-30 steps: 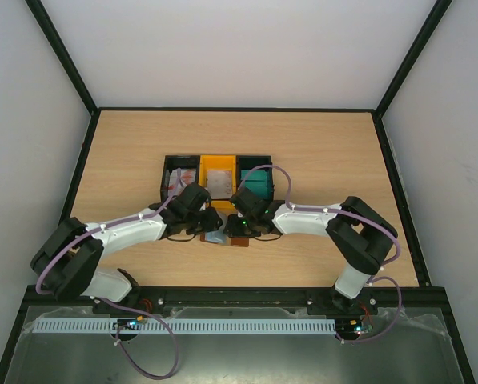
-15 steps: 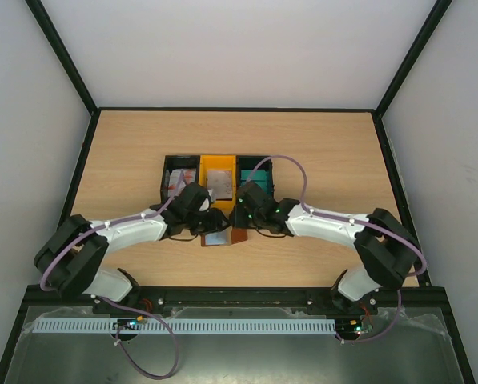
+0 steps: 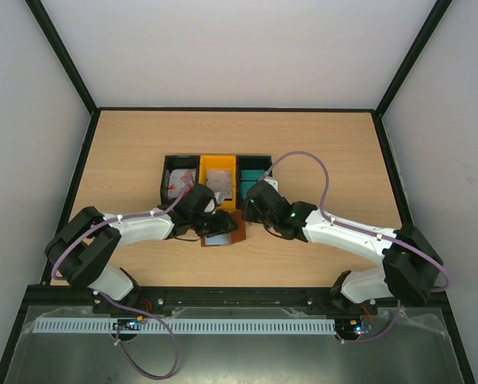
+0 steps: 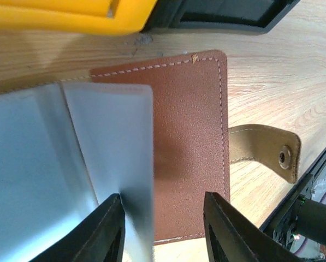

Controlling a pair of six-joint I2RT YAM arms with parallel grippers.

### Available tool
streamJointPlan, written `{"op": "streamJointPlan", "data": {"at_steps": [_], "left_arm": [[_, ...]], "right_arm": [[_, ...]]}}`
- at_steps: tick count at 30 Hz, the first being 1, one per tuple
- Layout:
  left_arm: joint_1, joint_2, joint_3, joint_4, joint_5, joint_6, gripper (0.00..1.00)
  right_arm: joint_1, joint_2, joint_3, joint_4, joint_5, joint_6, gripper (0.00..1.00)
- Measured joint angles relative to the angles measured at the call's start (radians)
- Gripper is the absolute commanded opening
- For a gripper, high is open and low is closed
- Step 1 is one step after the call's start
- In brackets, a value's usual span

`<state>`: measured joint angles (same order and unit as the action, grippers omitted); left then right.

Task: Put the credit cards into the card holder
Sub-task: Open the card holder at the center of the board.

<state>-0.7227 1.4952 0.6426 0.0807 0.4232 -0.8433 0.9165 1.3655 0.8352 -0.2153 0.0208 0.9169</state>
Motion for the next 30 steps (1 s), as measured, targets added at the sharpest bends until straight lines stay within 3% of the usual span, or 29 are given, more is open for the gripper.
{"op": "streamJointPlan", "data": {"at_steps": [17,30], "left_arm": [[-0.048,0.129,0.072,0.048,0.014,-0.021,0.43],[-0.053,0.130,0.118,0.041,0.011,-0.010,0.52]], "right_arm": [[0.000,-0.043,-0.048,-0.011,0.045,0.060,0.29],[0.000,-0.112,-0.048,-0.034,0.104,0.075,0.30]]}}
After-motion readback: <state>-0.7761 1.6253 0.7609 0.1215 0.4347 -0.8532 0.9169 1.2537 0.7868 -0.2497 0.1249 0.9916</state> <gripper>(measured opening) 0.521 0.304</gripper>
